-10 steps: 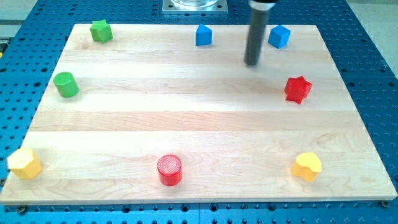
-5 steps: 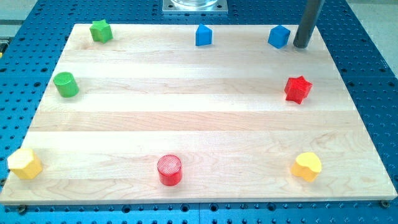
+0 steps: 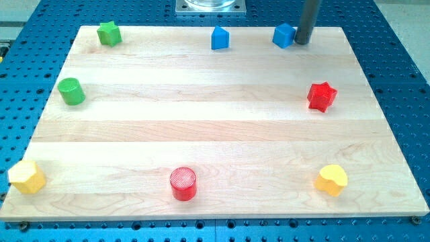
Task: Place the blue cube at the right side of the blue triangle
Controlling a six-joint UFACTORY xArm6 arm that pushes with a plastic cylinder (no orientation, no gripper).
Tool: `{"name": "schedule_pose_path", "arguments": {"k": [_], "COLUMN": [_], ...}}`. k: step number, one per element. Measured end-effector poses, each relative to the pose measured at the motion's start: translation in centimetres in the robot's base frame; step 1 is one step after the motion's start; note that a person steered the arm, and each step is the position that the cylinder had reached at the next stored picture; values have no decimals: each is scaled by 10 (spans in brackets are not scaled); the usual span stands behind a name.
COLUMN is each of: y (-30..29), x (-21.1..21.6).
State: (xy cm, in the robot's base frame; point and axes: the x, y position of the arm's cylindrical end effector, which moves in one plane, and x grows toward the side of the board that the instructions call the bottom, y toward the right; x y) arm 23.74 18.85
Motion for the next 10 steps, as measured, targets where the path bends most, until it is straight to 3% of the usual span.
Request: {"name": "schedule_pose_path", "arguments": {"k": [1,3,5,7,9,10], "y": [39,-42,-42,-89,-82,-130], "x": [-16,2,4,29,-13,-23]}}
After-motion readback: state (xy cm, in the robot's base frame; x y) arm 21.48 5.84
